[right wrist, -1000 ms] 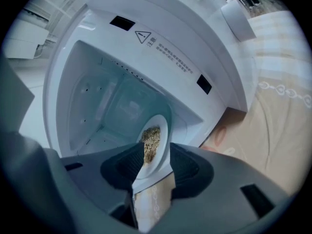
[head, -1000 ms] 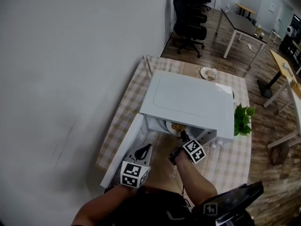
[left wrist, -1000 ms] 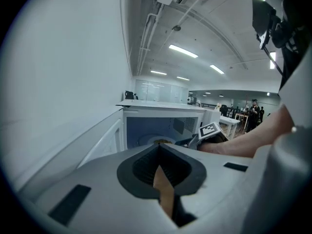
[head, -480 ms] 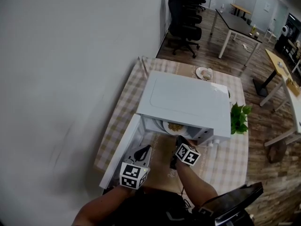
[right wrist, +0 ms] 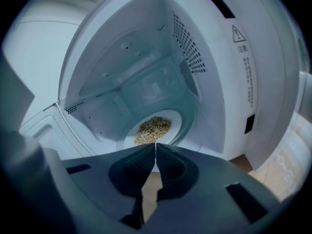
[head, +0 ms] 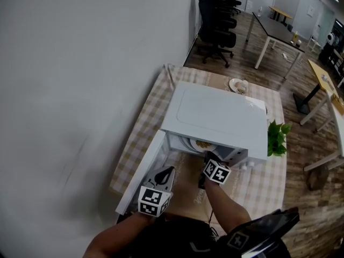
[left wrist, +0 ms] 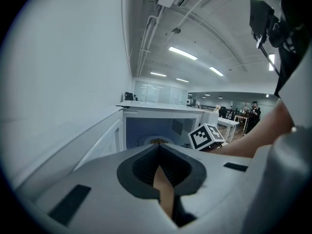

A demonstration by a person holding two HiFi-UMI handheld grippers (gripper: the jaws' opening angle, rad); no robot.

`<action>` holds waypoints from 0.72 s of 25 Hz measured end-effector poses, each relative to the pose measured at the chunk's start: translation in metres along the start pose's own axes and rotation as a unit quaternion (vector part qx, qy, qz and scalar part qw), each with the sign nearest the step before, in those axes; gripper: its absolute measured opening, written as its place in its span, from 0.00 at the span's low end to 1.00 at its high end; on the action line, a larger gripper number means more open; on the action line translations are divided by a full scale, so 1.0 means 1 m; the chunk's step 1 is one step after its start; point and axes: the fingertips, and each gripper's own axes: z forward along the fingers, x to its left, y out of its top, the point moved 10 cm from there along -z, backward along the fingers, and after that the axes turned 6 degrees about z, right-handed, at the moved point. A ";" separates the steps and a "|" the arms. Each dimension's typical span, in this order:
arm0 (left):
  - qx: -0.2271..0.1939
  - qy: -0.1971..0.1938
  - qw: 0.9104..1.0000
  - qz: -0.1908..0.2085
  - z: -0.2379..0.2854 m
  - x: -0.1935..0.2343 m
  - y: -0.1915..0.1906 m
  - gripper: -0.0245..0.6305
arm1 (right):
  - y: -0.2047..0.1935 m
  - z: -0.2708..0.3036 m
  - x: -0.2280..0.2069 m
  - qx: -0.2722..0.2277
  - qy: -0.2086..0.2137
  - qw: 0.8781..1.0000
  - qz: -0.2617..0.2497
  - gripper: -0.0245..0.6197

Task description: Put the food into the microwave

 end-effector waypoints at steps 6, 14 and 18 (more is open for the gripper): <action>-0.003 0.005 1.000 0.000 -0.006 -0.002 -0.002 0.05 | 0.010 0.009 0.011 0.010 -0.007 0.998 -0.066 0.06; -0.007 0.001 1.000 -0.010 -0.014 0.004 -0.003 0.05 | 0.010 0.020 0.020 0.027 -0.007 0.996 -0.089 0.06; -0.018 -0.012 1.000 -0.005 -0.021 0.001 0.005 0.05 | 0.008 0.014 0.024 0.025 0.003 0.996 -0.084 0.06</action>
